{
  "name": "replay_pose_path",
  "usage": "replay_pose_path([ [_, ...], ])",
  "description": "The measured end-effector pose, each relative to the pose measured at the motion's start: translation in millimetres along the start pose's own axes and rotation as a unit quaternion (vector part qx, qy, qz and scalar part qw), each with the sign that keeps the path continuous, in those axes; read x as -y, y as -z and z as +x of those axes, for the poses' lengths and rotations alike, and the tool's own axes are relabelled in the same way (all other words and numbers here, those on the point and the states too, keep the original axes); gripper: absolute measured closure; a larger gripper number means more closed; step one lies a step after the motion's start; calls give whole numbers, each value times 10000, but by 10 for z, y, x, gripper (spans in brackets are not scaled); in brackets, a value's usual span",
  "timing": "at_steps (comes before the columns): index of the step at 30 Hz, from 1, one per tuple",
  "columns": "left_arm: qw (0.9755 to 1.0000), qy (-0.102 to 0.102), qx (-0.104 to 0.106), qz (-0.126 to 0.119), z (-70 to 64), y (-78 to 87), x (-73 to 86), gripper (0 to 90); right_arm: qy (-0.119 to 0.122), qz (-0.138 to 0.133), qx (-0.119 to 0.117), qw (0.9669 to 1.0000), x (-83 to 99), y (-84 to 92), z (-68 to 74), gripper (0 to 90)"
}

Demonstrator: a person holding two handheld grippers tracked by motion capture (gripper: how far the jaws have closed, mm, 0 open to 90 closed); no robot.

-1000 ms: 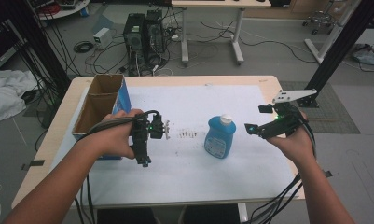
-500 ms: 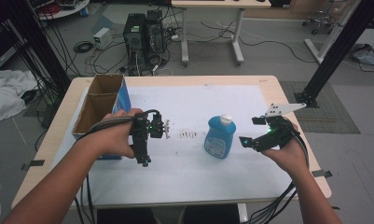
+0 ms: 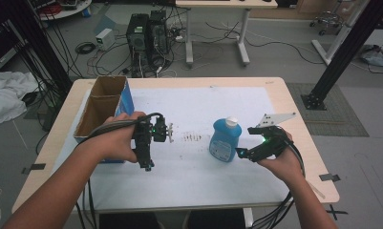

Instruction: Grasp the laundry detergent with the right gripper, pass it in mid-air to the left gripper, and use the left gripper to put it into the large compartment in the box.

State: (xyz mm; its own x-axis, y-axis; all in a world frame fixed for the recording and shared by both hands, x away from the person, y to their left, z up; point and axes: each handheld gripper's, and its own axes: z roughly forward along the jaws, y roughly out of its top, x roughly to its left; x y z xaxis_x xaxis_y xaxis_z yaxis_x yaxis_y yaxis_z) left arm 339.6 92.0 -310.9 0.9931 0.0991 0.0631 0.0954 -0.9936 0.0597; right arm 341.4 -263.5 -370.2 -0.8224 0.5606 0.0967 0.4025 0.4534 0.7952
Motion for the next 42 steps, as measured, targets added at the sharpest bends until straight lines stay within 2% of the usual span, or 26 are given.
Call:
replay_pose_path([
  [8,10000,14,-16,-19,-16,7,23,19,-2,73,-74,9999,11,-208,1,23],
  [9,10000,30,-24,-22,-13,10,42,18,15,96,-115,9999,4,-286,8,23],
  [15,10000,90,-40,-3,-6,15,107,18,32,92,-116,9999,0,-336,16,23],
  [16,9999,120,-51,5,-6,25,130,18,99,121,-38,9999,-5,-390,20,23],
  [17,9999,116,-55,-8,-5,30,138,19,85,96,-59,9999,-7,-426,14,23],
  [30,9999,103,-68,-30,-14,28,139,19,99,-70,-11,9999,37,-544,58,25],
  [42,9998,158,-97,-42,-9,33,161,19,118,-254,78,9996,54,-619,99,70],
])
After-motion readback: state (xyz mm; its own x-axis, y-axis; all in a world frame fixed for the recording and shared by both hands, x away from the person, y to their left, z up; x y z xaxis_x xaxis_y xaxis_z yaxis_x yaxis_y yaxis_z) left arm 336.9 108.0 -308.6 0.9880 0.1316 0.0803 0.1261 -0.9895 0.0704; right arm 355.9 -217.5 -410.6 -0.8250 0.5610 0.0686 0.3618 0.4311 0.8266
